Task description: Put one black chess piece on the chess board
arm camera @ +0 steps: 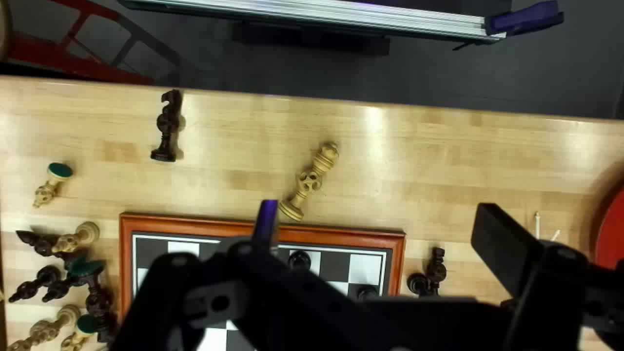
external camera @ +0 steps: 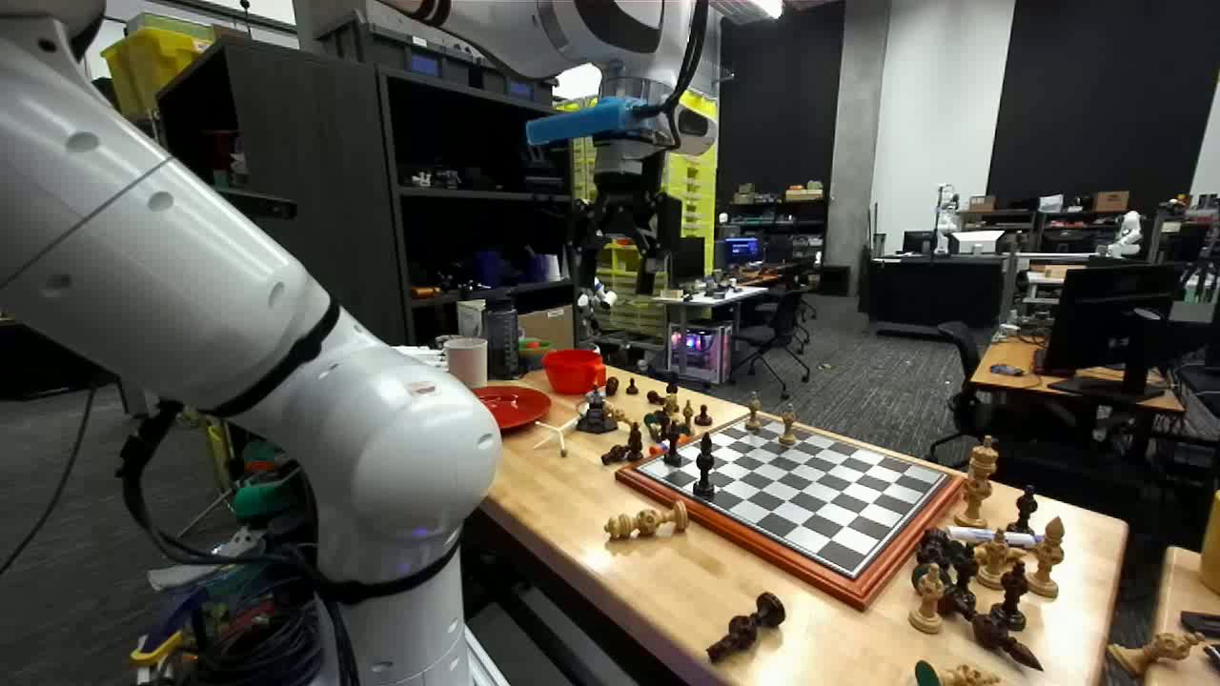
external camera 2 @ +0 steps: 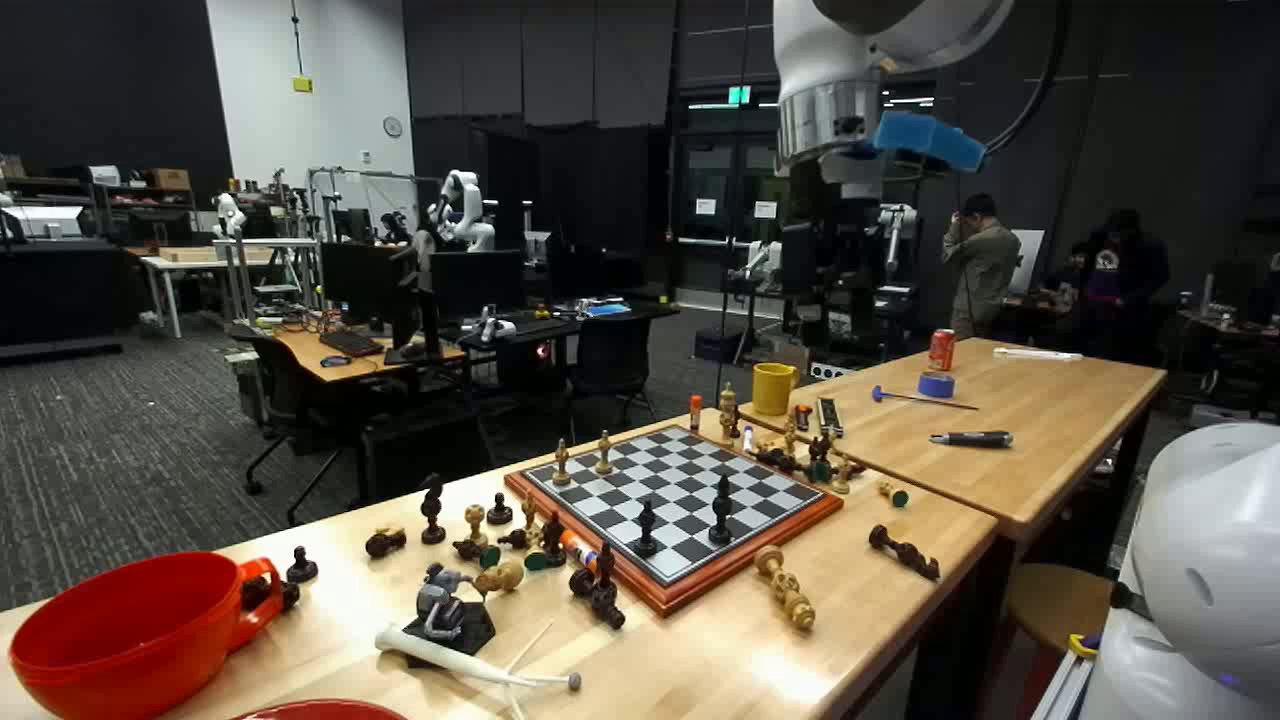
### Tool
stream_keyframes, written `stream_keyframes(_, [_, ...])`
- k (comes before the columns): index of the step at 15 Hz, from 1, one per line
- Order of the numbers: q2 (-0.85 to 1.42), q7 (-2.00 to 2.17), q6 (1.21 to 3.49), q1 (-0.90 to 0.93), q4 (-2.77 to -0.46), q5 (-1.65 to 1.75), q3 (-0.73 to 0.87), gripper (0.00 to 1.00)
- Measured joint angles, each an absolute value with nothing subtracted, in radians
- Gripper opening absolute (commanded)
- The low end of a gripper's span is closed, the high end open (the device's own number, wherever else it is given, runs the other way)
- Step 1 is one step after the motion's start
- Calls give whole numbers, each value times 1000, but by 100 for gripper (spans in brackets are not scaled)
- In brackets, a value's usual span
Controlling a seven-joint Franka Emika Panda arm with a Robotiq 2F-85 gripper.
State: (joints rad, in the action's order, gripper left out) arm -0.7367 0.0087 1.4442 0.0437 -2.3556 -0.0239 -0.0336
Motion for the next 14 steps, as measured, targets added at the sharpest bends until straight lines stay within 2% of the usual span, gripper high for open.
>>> stream_keyframes(7, [-735,8,1453,44,-2355,-24,-35,100])
stream_keyframes(14, [-558,-9,1715,111,-2338,-21,-122,100])
